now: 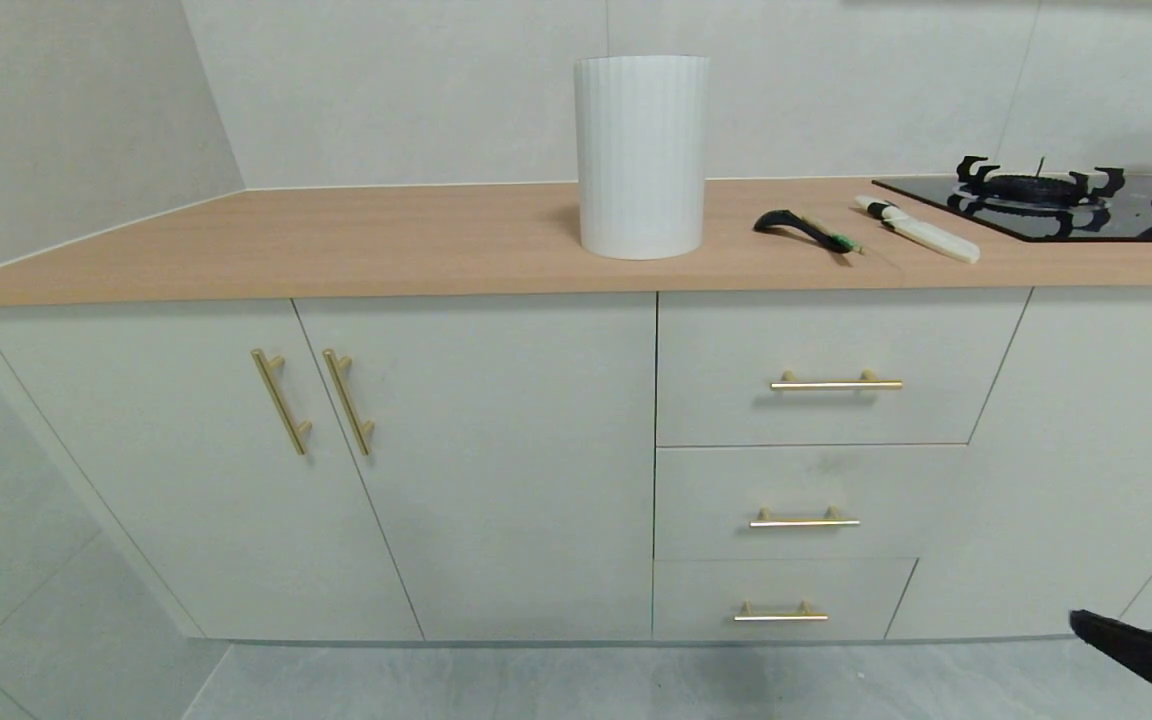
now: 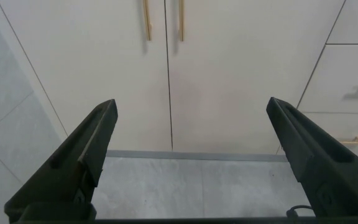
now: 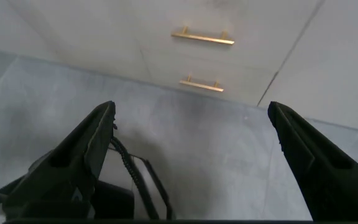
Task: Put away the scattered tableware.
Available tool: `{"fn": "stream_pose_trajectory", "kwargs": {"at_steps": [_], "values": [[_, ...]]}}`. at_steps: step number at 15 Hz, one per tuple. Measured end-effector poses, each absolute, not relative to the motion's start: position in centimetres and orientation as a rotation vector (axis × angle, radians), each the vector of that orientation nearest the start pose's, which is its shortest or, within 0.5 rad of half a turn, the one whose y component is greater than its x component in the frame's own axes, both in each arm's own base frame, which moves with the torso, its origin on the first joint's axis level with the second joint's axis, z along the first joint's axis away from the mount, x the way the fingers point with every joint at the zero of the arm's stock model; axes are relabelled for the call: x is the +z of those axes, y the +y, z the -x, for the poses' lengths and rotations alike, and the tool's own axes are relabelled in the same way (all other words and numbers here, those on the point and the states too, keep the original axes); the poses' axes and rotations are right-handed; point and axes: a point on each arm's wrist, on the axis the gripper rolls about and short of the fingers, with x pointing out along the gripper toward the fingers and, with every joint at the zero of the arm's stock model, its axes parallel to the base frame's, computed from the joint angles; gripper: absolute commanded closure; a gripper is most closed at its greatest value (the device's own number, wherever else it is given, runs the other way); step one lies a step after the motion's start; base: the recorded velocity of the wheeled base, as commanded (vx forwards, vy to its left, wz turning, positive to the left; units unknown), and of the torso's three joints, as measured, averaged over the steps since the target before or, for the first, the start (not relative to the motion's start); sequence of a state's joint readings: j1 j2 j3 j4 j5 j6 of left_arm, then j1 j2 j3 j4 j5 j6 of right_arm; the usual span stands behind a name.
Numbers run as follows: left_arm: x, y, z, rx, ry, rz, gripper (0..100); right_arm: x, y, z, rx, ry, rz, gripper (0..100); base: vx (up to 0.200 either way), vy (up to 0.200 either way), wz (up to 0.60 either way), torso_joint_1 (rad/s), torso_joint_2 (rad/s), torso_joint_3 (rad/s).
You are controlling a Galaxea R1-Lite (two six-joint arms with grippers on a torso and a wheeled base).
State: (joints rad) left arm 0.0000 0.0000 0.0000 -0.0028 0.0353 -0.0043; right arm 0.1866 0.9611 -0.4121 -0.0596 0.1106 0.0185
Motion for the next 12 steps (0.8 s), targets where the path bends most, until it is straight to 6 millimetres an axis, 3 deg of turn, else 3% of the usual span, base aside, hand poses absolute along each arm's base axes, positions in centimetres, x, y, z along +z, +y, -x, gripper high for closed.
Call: {"fn": "stream_pose_trajectory", "kwargs": {"at_steps": [6,12], "values": [[7.6,0.1,2.3,0.036,-0.003,0.004,0,14.6,4.5,-21.5,0.284,0.625,0.013,0,0.0,0.0,0.0,0.0,0.0,0.0],[7.6,0.1,2.3,0.035,-0.003,0.004,0,10.3,6.1,-29.6,0.284,0.693,0.019,0,0.0,0.0,0.0,0.0,0.0,0.0]]}}
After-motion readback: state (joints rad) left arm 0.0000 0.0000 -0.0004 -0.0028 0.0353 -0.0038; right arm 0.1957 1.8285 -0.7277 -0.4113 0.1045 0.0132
